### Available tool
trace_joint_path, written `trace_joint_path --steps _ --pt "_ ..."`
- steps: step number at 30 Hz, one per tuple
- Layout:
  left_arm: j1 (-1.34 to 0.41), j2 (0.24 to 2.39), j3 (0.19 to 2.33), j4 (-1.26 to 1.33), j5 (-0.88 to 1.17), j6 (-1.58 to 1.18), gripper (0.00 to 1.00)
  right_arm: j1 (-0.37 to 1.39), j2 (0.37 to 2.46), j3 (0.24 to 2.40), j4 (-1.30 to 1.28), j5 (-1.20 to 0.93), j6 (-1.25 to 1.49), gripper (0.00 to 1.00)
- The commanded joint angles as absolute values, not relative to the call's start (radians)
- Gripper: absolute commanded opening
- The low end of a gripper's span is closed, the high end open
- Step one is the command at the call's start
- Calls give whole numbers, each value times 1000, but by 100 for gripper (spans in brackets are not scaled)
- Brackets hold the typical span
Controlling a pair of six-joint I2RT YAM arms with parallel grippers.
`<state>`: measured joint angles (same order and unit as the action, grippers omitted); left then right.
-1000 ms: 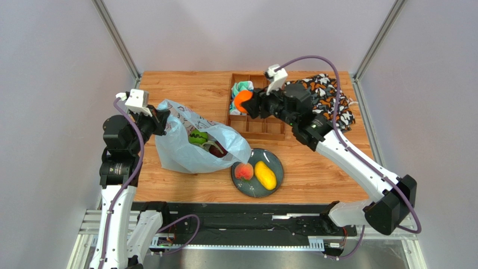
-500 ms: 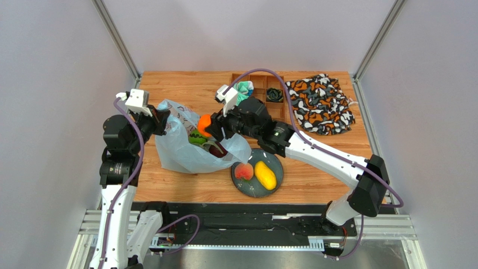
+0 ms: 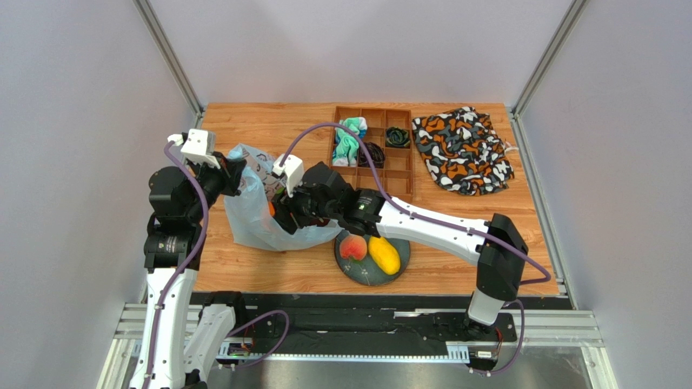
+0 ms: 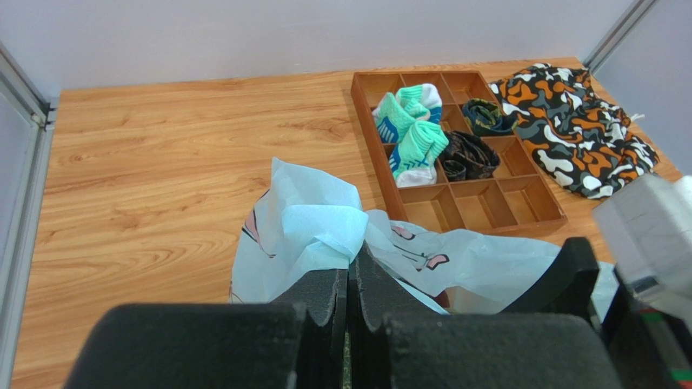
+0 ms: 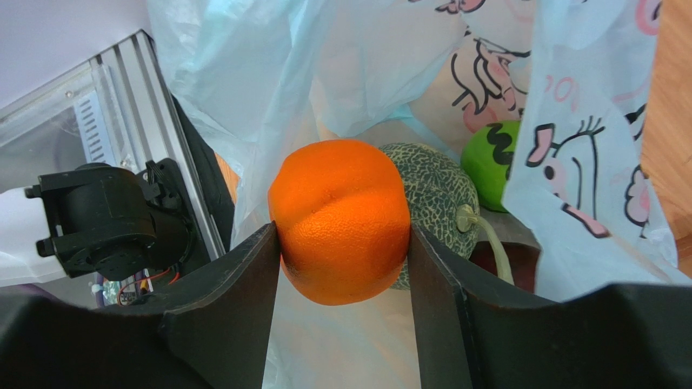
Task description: Place the fruits into the plastic bag
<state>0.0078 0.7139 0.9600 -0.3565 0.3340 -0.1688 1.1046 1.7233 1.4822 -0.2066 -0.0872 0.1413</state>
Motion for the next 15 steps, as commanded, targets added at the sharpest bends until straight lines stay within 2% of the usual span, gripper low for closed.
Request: trace_joint_path --steps 1,15 --pt "3 704 968 -344 330 -172 0 1104 1784 1571 -256 -39 158 15" --pt "5 706 969 -348 328 -169 0 1028 1928 1625 -356 44 163 16"
